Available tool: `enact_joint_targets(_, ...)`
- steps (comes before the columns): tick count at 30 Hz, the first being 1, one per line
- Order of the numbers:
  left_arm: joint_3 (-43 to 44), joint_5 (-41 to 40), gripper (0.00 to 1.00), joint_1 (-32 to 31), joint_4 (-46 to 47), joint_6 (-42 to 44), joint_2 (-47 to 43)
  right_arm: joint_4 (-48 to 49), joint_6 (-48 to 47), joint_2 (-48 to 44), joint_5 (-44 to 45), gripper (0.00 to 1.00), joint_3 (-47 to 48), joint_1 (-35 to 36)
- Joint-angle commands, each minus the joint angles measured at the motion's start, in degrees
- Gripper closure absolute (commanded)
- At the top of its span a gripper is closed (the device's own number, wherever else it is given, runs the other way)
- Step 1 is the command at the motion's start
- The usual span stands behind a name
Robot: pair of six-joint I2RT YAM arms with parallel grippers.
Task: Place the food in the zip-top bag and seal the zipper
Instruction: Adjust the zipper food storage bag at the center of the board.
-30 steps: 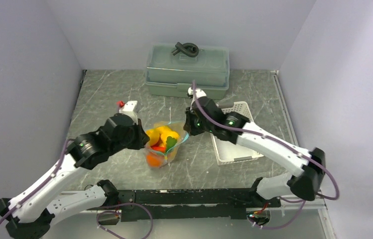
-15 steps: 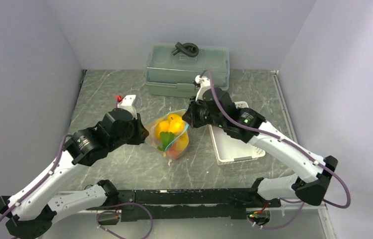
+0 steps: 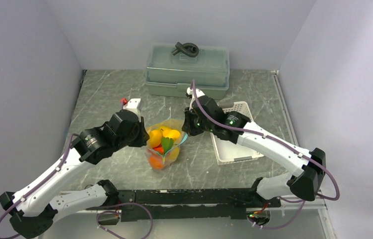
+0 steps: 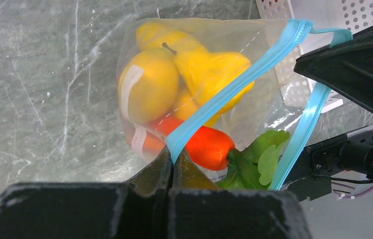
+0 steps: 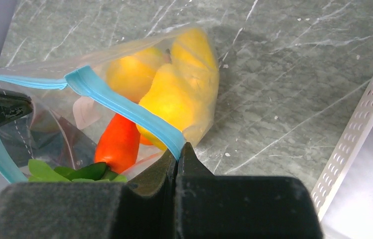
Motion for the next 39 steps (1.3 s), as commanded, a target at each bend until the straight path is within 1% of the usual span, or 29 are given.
enact_joint_targets(1, 4.17, -2.73, 1.00, -0.12, -0.34, 2.08, -0.40, 2.35, 0.03, -1.15, -0.72, 1.00, 1.44, -0.15)
enact_joint_targets(4, 5.87, -3.75, 1.00, -0.12, -1.69, 3.23, -0.16, 2.31, -0.05, -1.03, -0.45, 0.99, 1.39, -0.15)
enact_joint_targets(7, 7.21, -4.94, 1.00, -0.12, -2.56, 4.20, 0.05, 1.42, -0.61, -0.79, -0.23, 0.91, 2.18, -0.15)
enact_joint_targets(13, 8.92, -7.42, 1.00, -0.05, -3.54, 6.33, 0.29, -0.54, -2.31, -2.85, 2.46, 0.62, 4.41, -0.32)
enact_joint_targets(16, 9.52, -8.04, 1.00, -0.03, -3.65, 7.30, 0.78, -1.71, -3.24, -3.96, 3.05, 0.52, 5.51, -0.63)
enact_joint_targets(18, 9.76, -8.50, 1.00, -0.12, -3.59, 7.96, 1.07, -2.63, -3.88, -4.69, 4.03, 0.50, 6.03, -0.91)
enact_joint_targets(22, 9.90, -8.86, 1.00, -0.11, -3.54, 9.37, 1.90, -4.42, -5.42, -6.44, 7.57, 0.48, 5.91, -2.49)
enact_joint_targets(25, 9.86, -8.80, 1.00, -0.07, -3.70, 10.22, 2.58, -5.19, -6.63, -7.99, 10.21, 0.47, 4.91, -4.31)
enact_joint_targets(27, 9.60, -8.76, 1.00, -0.05, -3.40, 10.74, 2.96, -5.20, -7.49, -9.02, 10.99, 0.45, 3.62, -6.57)
enact_joint_targets(32, 9.17, -8.44, 1.00, -0.05, -3.02, 12.00, 4.18, -4.57, -9.48, -10.17, 10.65, 0.37, -0.19, -12.69)
enact_joint_targets(35, 8.93, -8.26, 1.00, -0.02, -2.42, 12.68, 4.78, -3.14, -9.92, -9.63, 10.42, 0.32, -3.07, -16.28)
enact_joint_targets(39, 8.57, -8.07, 1.00, -0.03, -1.75, 13.71, 5.14, -0.65, -8.93, -7.67, 8.42, 0.23, -6.50, -20.89)
